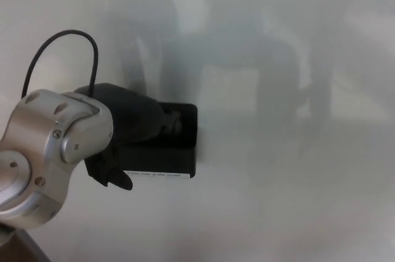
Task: A magnetic marker holder is on the left hand side of the white board, the robot put the index and middle finger into the opening of the container and pull off the magnetic holder and hand it to a human on the left hand side.
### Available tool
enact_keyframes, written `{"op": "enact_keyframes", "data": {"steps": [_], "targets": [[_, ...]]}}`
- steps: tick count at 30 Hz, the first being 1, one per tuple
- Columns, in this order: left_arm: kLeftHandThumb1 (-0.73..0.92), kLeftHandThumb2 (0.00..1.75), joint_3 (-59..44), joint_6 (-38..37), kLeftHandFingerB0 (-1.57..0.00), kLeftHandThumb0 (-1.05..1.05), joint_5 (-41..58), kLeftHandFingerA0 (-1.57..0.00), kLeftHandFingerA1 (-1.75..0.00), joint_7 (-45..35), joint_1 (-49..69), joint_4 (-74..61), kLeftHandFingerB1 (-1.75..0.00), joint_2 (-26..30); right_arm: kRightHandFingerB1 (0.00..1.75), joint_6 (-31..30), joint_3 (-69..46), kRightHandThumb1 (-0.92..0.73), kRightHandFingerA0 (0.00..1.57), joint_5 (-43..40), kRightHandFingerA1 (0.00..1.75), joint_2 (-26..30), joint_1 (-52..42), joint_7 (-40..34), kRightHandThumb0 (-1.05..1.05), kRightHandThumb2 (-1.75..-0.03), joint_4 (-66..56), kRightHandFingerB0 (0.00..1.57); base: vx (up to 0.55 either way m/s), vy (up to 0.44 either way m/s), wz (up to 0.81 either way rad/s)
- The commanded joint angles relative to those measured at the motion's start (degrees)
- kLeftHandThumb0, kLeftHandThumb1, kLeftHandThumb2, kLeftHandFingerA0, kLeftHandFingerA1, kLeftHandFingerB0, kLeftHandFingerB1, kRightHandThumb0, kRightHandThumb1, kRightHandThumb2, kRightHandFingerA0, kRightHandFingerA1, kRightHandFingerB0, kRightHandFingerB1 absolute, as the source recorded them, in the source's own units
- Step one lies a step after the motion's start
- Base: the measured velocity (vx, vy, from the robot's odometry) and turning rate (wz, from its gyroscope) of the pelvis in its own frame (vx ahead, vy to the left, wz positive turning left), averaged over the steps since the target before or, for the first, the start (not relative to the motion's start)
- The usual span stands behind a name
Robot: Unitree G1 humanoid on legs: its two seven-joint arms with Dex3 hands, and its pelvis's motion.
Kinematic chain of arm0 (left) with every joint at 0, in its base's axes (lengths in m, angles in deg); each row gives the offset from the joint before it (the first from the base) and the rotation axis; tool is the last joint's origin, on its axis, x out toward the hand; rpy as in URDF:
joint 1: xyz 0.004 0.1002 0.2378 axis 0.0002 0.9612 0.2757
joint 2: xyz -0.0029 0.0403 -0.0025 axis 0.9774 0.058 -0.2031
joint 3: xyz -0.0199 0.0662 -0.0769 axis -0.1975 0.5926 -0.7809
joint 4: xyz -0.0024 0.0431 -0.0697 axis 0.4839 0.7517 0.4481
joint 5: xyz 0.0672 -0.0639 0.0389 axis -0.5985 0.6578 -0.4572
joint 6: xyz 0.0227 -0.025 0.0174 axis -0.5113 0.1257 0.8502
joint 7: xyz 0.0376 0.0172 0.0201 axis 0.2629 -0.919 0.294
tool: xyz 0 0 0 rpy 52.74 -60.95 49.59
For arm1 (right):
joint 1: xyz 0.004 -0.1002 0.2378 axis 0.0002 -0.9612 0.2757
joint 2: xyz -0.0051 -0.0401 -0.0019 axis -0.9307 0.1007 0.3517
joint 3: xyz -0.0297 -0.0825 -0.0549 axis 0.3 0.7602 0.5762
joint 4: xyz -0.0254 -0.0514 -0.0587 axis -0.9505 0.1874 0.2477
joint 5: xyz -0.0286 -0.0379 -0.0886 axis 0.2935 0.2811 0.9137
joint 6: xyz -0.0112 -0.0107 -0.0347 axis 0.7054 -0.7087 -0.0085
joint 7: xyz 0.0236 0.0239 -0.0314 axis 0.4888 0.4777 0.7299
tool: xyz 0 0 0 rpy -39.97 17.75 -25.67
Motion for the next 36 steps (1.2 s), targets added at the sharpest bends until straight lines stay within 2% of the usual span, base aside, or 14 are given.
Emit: {"op": "enact_keyframes", "data": {"steps": [1, 2, 4, 8, 9, 10, 18, 19, 24, 25, 32, 35, 36], "targets": [[0.44, 0.56, -1.5, -2.9, -0.09, -0.33, -9.1, -0.06, -0.24, 4.2, 4.5, -2.3, -0.26, -0.3, 0.28, 1.0, -0.2, -0.78, 0.80, -0.1, 0.51, 1.1, -3.3, 0.1, -0.41, -0.63, 0.6, 0.20, 0.00, 0.000, 0.00], [0.42, 0.61, -1.7, -2.7, -0.10, -0.38, -9.3, -0.08, -0.23, 3.6, 5.2, -2.5, -0.28, -0.8, 0.30, 1.1, 0.1, -0.79, 0.80, 0.3, 0.50, 1.2, -3.5, -0.2, -0.42, -0.67, 0.5, 0.21, 0.00, 0.000, 0.00], [0.43, 0.62, -2.3, -3.1, -0.10, -0.36, -9.2, -0.05, -0.22, 3.2, 5.8, -2.4, -0.29, -1.5, 0.29, 1.3, 0.3, -0.79, 0.76, 0.5, 0.49, 1.2, -3.6, -0.6, -0.41, -0.63, 0.5, 0.20, 0.00, 0.000, 0.00], [0.43, 0.64, -2.7, -4.1, -0.09, -0.36, -9.9, -0.03, -0.21, 2.2, 7.0, -1.5, -0.29, -2.5, 0.29, 1.8, 0.3, -0.80, 0.77, 0.5, 0.48, 1.2, -3.8, -0.6, -0.42, -0.66, 0.5, 0.21, 0.00, 0.000, 0.00], [0.43, 0.64, -2.7, -4.3, -0.09, -0.36, -10.2, -0.03, -0.21, 1.7, 6.9, -1.4, -0.29, -2.6, 0.29, 1.8, 0.5, -0.80, 0.77, 0.7, 0.48, 1.2, -3.7, -0.9, -0.42, -0.66, 0.5, 0.21, 0.00, 0.000, 0.00], [0.45, 0.55, -2.7, -4.6, -0.12, -0.31, -10.4, -0.03, -0.24, 1.7, 7.1, -1.1, -0.27, -2.9, 0.28, 1.9, 0.5, -0.78, 0.78, 0.6, 0.51, 1.2, -3.6, -0.9, -0.41, -0.63, 0.4, 0.20, 0.00, 0.000, 0.00], [0.46, 0.55, -4.8, -5.9, -0.11, -0.30, -11.0, -0.02, -0.24, 1.4, 8.1, -0.9, -0.26, -4.6, 0.29, 2.0, 0.4, -0.78, 0.79, 0.5, 0.51, 1.2, -3.4, -0.6, -0.43, -0.67, 0.6, 0.21, 0.00, 0.000, 0.00], [0.43, 0.64, -4.8, -5.8, -0.08, -0.36, -11.4, -0.02, -0.21, 0.9, 7.8, -0.8, -0.29, -4.8, 0.29, 1.9, 0.4, -0.78, 0.80, 0.5, 0.51, 1.3, -3.3, -0.6, -0.44, -0.66, 0.6, 0.21, 0.00, 0.000, 0.00], [0.44, 0.62, -4.9, -5.7, -0.11, -0.36, -12.9, -0.05, -0.23, -1.1, 7.1, -0.2, -0.28, -5.8, 0.29, 1.8, 0.4, -0.78, 0.78, 0.5, 0.50, 1.2, -3.3, -0.7, -0.42, -0.63, 0.6, 0.20, 0.00, 0.000, 0.00], [0.47, 0.56, -4.9, -5.7, -0.13, -0.32, -13.0, -0.06, -0.27, -1.5, 7.3, 0.0, -0.27, -6.0, 0.29, 1.8, 0.3, -0.78, 0.79, 0.4, 0.50, 1.2, -3.3, -0.6, -0.43, -0.67, 0.6, 0.21, 0.00, 0.000, 0.00], [0.44, 0.62, -5.3, -6.7, -0.12, -0.37, -13.2, -0.05, -0.23, -2.8, 8.0, 1.7, -0.29, -6.7, 0.29, 1.3, -0.2, -0.78, 0.79, 0.0, 0.51, 1.0, -3.2, -0.3, -0.40, -0.63, 0.6, 0.20, 0.00, 0.000, 0.00], [0.48, 0.56, -4.8, -5.9, -0.13, -0.32, -15.0, -0.06, -0.26, -3.6, 8.3, 2.6, -0.27, -7.3, 0.29, 1.7, -0.2, -0.79, 0.79, 0.0, 0.51, 1.1, -3.3, 0.2, -0.44, -0.67, 0.6, 0.20, 0.00, 0.000, 0.00], [0.47, 0.61, -4.2, -5.2, -0.11, -0.40, -16.5, -0.07, -0.29, -4.5, 8.3, 2.6, -0.26, -7.5, 0.29, 1.8, -0.2, -0.79, 0.79, 0.0, 0.50, 1.1, -3.4, 0.2, -0.45, -0.67, 0.6, 0.20, 0.00, 0.000, 0.00]]}}
